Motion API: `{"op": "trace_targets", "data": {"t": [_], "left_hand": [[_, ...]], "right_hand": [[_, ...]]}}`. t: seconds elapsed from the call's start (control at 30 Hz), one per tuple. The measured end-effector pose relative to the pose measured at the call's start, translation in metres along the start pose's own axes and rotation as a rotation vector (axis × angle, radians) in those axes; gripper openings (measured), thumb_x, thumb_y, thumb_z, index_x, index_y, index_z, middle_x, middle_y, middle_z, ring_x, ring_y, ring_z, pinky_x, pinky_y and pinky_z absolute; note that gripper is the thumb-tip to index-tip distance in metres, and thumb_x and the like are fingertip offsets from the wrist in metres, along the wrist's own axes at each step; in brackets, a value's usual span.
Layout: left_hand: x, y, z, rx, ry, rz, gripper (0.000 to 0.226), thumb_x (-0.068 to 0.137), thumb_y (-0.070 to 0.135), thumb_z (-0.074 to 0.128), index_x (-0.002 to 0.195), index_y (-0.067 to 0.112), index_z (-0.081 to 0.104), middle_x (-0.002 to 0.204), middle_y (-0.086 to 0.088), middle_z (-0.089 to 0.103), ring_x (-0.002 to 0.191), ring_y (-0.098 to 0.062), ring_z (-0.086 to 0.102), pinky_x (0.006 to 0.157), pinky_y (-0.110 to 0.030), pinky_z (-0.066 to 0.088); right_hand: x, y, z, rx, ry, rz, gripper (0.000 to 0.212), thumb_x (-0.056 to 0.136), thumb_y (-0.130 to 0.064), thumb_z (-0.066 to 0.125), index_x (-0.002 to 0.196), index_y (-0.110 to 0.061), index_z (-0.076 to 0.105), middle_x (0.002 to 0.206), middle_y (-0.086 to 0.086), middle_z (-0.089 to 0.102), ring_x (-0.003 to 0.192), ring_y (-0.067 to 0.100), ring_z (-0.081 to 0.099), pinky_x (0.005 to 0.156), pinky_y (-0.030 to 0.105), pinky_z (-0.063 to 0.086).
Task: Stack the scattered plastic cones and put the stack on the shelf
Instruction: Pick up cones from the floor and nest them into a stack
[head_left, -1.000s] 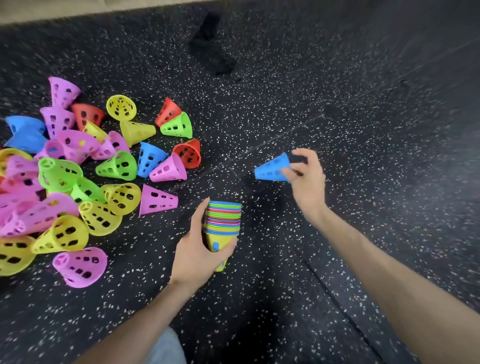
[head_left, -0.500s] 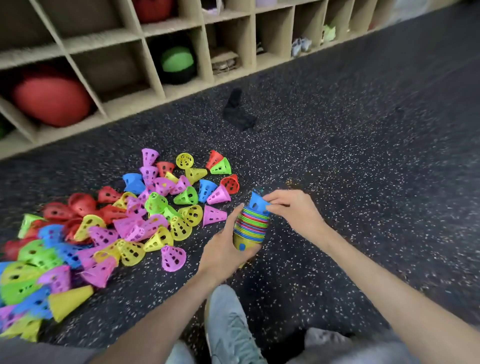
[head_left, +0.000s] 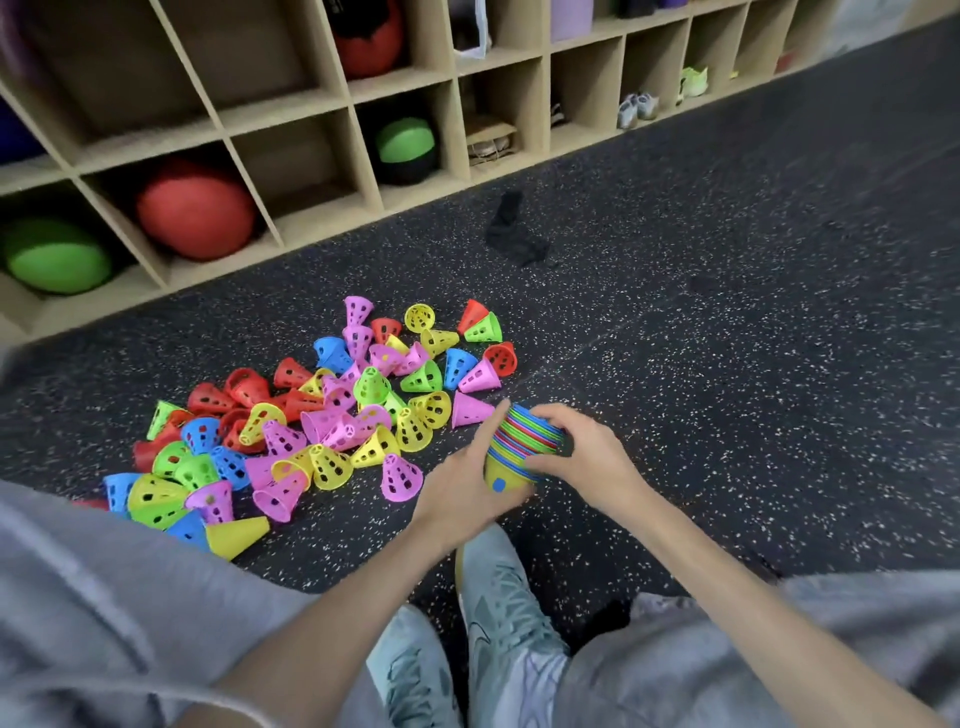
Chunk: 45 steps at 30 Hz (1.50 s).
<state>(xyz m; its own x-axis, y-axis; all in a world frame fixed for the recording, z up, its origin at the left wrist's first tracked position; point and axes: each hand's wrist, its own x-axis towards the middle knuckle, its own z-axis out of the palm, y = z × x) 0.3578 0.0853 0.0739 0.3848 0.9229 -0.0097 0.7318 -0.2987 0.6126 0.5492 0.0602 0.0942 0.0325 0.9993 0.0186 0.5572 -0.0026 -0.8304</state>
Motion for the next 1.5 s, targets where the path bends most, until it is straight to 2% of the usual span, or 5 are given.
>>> {"op": "trace_targets", "data": {"t": [0.6,0.93,1.1,1.3,1.5], "left_hand": [[0.054,-0.04,0.011,-0.088,-0.14,-0.068,0.116,0.072,0.053,0.087,0.153,0.057,0.003,0.125,0.011,0.068,0.091,-0.005,0.07,0.086,-0.036,0.059],[0.126,-0.092,0.021,-0.121,-0.025,-0.244,0.058,0.09,0.048,0.074,0.143,0.033,0.055,0.149,0.003,0.042,0.109,-0.013,0.06,0.093,-0.027,0.052],[0.153,-0.106,0.037,-0.087,-0.07,-0.37,0.038,0.098,0.03,0.069,0.135,0.024,0.064,0.158,-0.006,0.039,0.142,-0.02,0.041,0.107,-0.021,0.024],[0.163,-0.109,0.05,-0.063,0.147,-0.403,0.031,0.099,0.008,0.063,0.127,0.019,0.07,0.135,0.001,0.066,0.058,-0.002,0.051,0.044,-0.009,0.041],[0.143,-0.107,0.035,-0.063,0.123,-0.293,0.019,0.095,0.008,0.07,0.104,0.024,0.068,0.094,0.011,0.071,0.083,-0.005,0.067,0.071,-0.012,0.052]], "right_hand": [[0.032,0.044,0.043,0.132,0.054,0.223,0.074,0.072,-0.03,0.09,0.13,-0.026,0.044,0.108,-0.007,0.062,0.098,0.013,0.062,0.094,0.038,0.052],[0.047,0.09,0.067,0.353,0.28,0.437,0.067,0.078,-0.032,0.085,0.129,-0.024,0.044,0.098,-0.007,0.066,0.092,0.02,0.064,0.095,0.05,0.05],[0.046,0.102,0.066,0.399,0.292,0.483,0.062,0.079,-0.029,0.085,0.126,-0.025,0.044,0.097,-0.005,0.066,0.089,0.018,0.065,0.091,0.049,0.053],[0.048,0.105,0.061,0.402,0.313,0.501,0.06,0.081,-0.028,0.084,0.125,-0.025,0.044,0.095,-0.007,0.064,0.09,0.019,0.064,0.093,0.048,0.052],[0.045,0.104,0.058,0.381,0.347,0.526,0.059,0.081,-0.028,0.084,0.126,-0.021,0.046,0.09,-0.007,0.064,0.085,0.017,0.063,0.093,0.05,0.05]]}}
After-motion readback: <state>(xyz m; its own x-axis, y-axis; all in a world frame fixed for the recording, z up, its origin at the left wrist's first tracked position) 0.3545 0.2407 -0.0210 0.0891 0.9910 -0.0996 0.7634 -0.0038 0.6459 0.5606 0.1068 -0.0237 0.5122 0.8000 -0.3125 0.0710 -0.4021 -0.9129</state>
